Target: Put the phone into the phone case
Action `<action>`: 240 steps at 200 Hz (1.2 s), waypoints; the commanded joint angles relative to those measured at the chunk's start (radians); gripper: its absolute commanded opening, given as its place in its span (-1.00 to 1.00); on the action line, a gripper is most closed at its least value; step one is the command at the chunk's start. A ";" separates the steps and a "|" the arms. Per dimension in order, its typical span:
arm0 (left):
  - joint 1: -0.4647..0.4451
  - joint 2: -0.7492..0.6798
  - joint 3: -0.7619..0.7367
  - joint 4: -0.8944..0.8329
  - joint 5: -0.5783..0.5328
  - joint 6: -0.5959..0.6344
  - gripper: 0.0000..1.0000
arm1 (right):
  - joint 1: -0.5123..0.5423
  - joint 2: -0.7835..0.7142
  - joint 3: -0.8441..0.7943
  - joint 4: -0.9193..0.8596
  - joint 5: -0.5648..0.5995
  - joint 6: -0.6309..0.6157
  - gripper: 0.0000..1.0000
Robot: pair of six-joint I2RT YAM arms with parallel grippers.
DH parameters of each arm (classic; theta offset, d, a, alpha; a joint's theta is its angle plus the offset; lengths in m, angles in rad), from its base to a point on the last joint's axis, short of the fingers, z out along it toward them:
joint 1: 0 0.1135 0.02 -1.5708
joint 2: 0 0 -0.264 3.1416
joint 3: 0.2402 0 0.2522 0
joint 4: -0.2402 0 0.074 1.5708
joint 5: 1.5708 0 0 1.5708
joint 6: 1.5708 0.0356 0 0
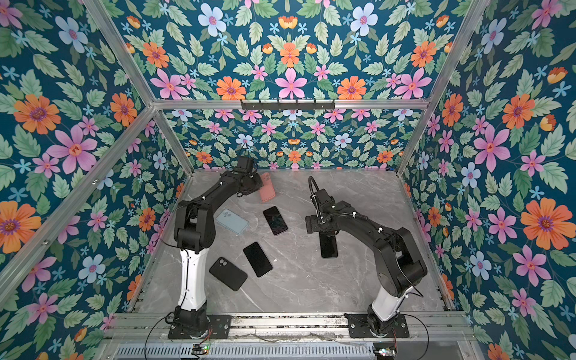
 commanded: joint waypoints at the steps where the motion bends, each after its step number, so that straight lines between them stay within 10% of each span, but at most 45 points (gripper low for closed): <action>1: -0.034 -0.058 -0.050 -0.018 -0.007 0.006 -1.00 | 0.001 -0.053 -0.026 -0.033 -0.005 0.035 0.79; 118: -0.418 -0.346 -0.514 -0.058 -0.094 -0.149 -1.00 | 0.015 -0.374 -0.353 0.007 -0.057 0.183 0.74; 240: -0.555 -0.327 -0.671 -0.011 -0.016 -0.285 -1.00 | 0.057 -0.387 -0.495 0.302 -0.335 0.334 0.60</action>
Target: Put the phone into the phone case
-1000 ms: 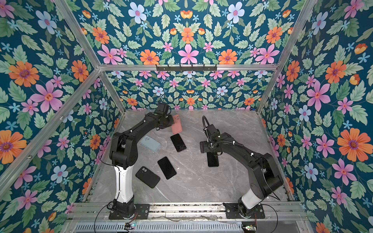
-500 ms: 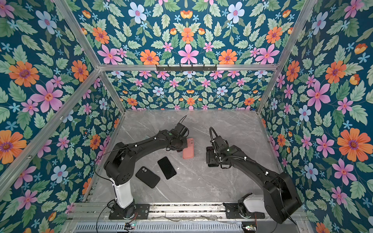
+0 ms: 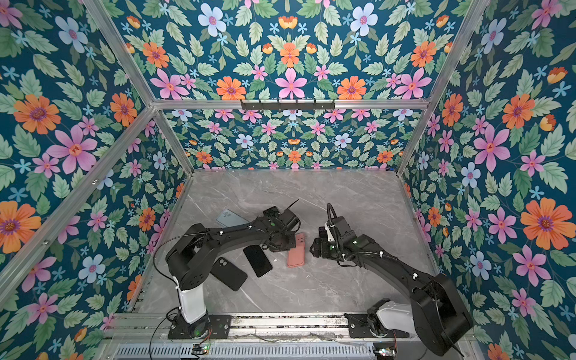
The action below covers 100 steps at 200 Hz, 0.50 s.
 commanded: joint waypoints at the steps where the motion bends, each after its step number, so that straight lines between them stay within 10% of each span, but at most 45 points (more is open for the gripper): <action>1: -0.005 0.001 -0.013 -0.004 -0.001 -0.022 -1.00 | 0.023 0.035 -0.001 0.085 -0.042 0.047 0.60; 100: -0.009 -0.006 -0.019 -0.010 0.038 0.010 -0.60 | 0.051 0.184 0.019 0.155 -0.031 0.058 0.30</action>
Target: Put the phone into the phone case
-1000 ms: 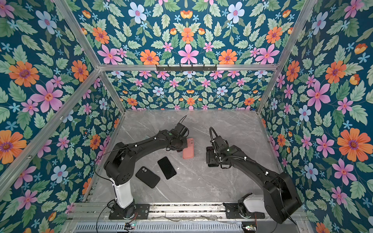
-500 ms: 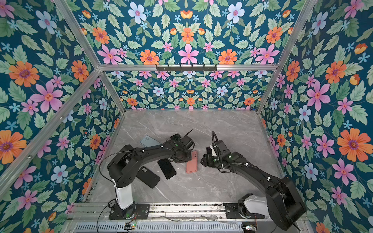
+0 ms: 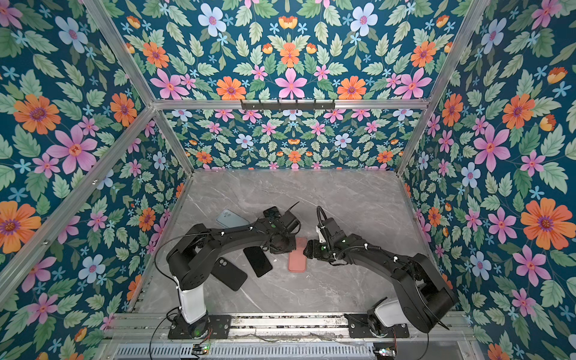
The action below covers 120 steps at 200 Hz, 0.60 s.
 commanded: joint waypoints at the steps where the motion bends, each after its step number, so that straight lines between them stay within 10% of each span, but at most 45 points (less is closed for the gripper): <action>1: -0.001 -0.010 -0.007 -0.019 0.017 0.013 -0.60 | 0.004 0.024 0.011 0.023 0.000 0.019 0.29; 120: -0.001 -0.098 -0.203 0.162 0.308 0.040 -0.48 | 0.010 0.085 0.048 0.014 0.016 0.003 0.24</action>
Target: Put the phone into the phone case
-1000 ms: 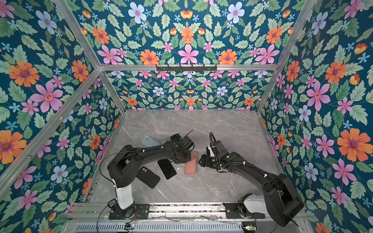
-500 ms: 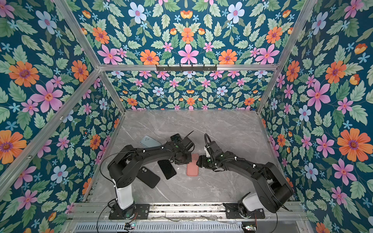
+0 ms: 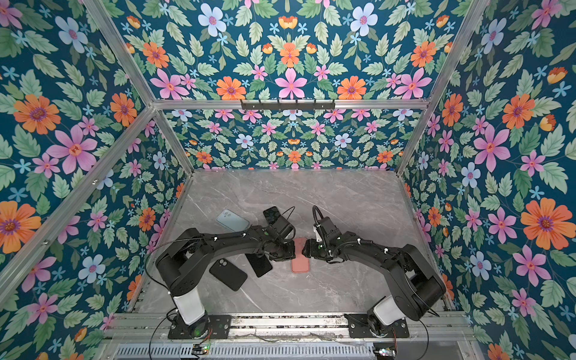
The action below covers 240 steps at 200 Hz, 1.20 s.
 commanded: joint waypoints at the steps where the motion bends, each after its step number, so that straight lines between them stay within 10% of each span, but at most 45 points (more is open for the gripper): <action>1: -0.001 -0.009 -0.027 -0.002 0.069 0.006 -0.48 | 0.001 0.003 0.008 -0.001 0.009 0.003 0.24; 240: -0.017 -0.003 -0.057 0.083 0.116 -0.004 -0.42 | 0.018 0.055 0.031 0.001 0.010 0.002 0.05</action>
